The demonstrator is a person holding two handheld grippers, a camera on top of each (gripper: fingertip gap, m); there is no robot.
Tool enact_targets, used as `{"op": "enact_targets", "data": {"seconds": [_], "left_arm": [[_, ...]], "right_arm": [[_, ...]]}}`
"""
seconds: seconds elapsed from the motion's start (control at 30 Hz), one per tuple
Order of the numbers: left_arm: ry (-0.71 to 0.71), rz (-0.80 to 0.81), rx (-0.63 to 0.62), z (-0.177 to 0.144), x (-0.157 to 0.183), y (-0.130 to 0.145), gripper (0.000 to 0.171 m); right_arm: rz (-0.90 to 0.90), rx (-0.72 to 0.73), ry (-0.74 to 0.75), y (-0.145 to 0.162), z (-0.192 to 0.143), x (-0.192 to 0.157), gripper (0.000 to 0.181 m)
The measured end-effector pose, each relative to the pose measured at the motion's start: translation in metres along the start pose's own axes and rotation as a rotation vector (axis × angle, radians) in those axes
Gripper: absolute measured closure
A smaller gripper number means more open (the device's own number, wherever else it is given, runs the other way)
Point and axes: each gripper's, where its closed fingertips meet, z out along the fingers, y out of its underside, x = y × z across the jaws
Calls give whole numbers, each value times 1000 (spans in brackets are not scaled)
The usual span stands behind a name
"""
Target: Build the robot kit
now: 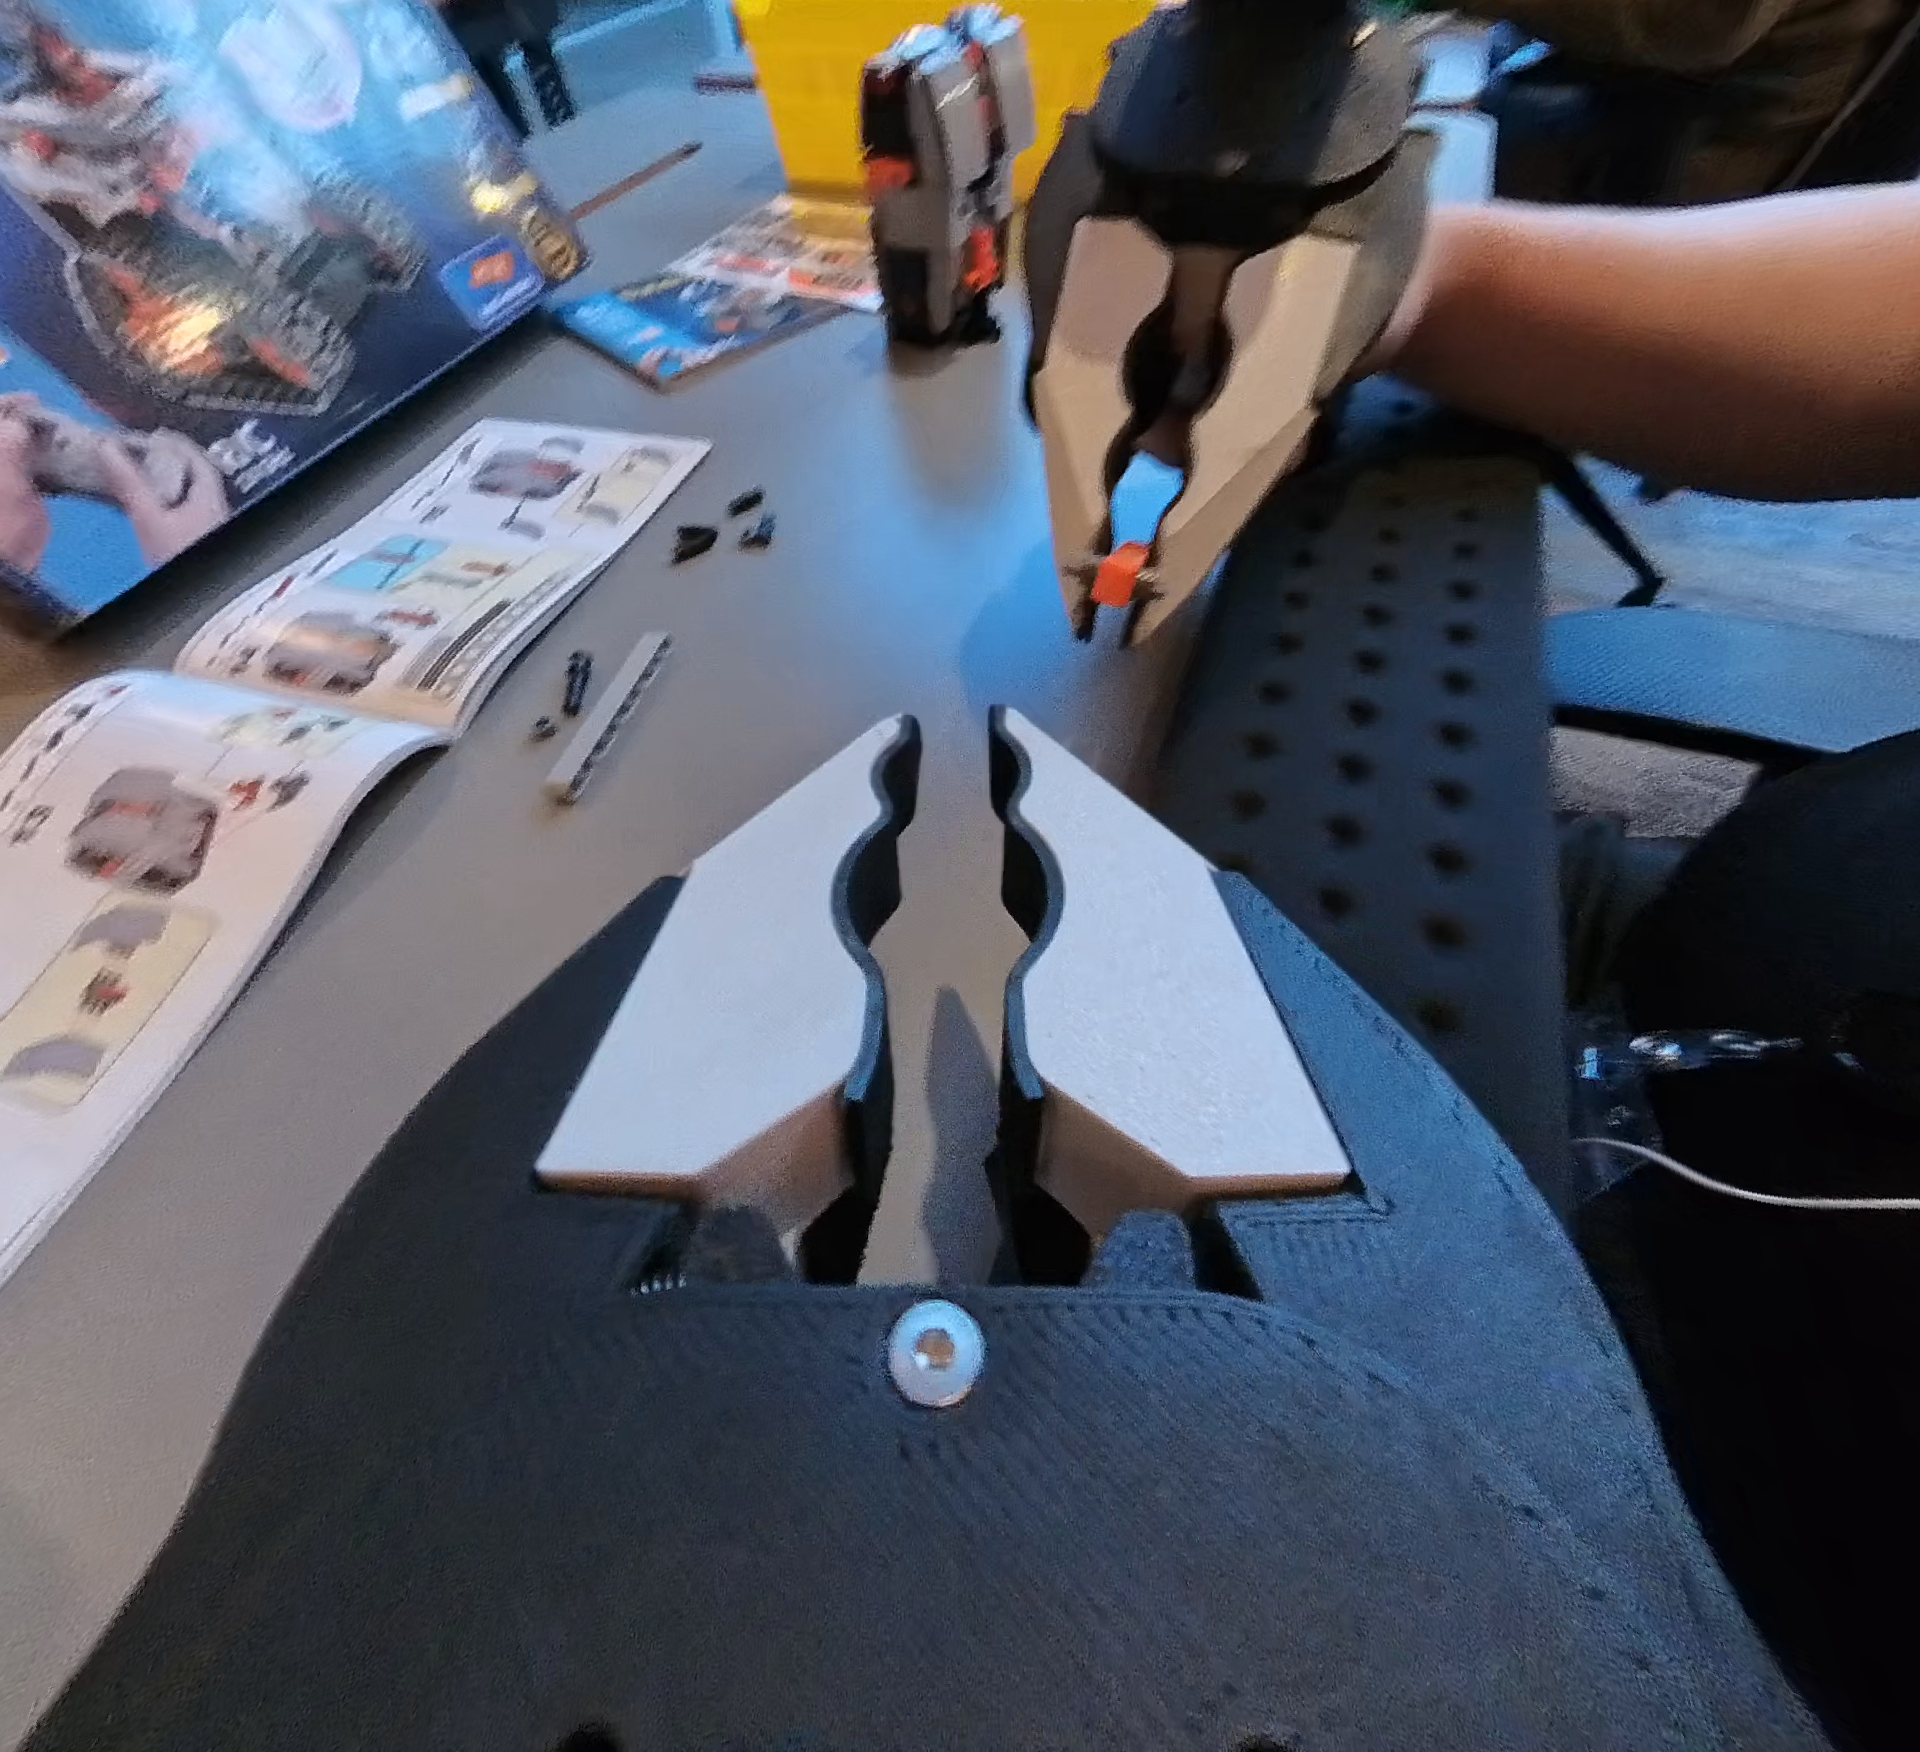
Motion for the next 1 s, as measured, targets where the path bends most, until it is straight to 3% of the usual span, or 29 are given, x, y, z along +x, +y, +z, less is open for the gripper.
{"op": "enact_targets", "data": {"seconds": [0.17,0.27,0.4,0.53,0.7,1.0], "left_arm": [[-170,-102,-258,13,-63,32,160],[-158,-188,-352,37,-95,39,162],[-157,-185,-500,69,-134,51,158],[-76,-187,-541,92,-137,50,159],[-76,-109,-632,97,-141,60,162],[-83,-62,-614,93,-144,61,168]], "right_arm": [[16,-95,51,21,1,21,176],[26,-116,74,28,2,31,176],[50,-79,82,28,2,31,176],[44,-70,106,30,-3,31,176],[68,-47,104,26,-8,34,176],[29,-81,160,31,-10,38,176]]}}
